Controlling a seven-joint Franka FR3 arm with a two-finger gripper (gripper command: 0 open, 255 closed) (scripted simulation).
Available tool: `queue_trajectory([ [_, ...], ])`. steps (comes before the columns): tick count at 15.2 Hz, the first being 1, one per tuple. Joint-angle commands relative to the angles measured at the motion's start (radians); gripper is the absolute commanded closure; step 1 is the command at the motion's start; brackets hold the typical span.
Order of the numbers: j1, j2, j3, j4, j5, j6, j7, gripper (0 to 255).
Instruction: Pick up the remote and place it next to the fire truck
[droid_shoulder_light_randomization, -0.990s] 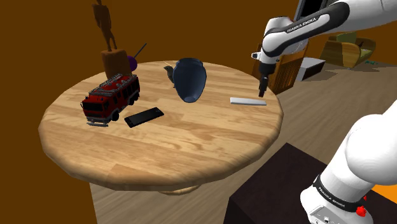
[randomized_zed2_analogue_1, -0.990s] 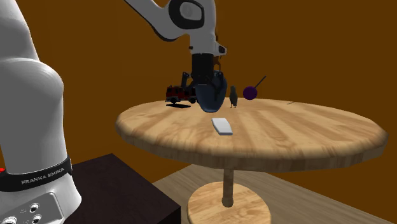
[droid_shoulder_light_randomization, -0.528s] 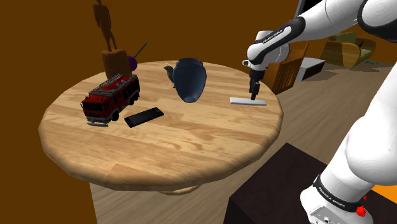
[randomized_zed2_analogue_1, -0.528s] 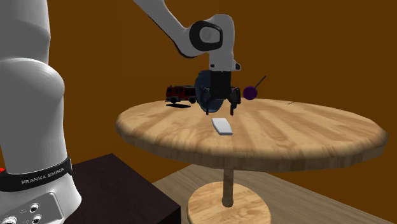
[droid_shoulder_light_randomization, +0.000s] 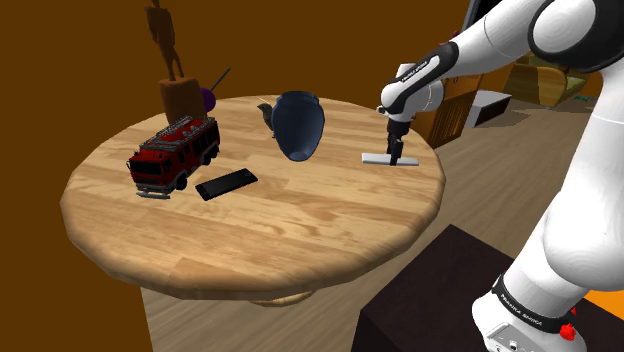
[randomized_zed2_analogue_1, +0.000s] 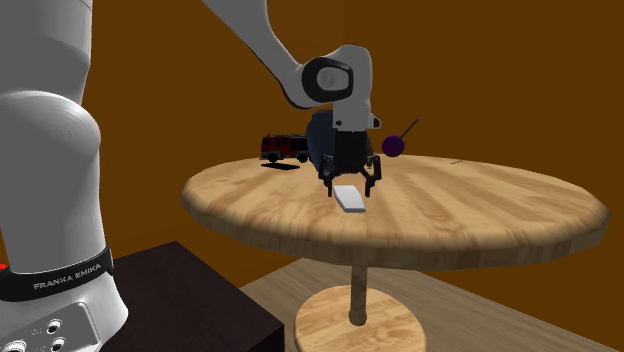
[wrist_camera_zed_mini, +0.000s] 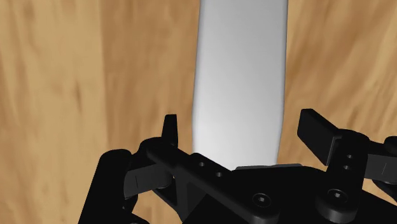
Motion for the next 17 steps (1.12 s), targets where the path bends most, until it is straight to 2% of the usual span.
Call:
queue_trajectory([
  [1, -0.001, 0.007, 0.001, -0.004, 0.005, 0.01, -0.005, 0],
  [7, -0.001, 0.007, 0.001, -0.004, 0.005, 0.01, -0.004, 0],
  [8, -0.001, 0.007, 0.001, -0.004, 0.005, 0.01, -0.004, 255],
  [17, -0.002, 0.007, 0.001, -0.004, 0.005, 0.01, -0.005, 255],
])
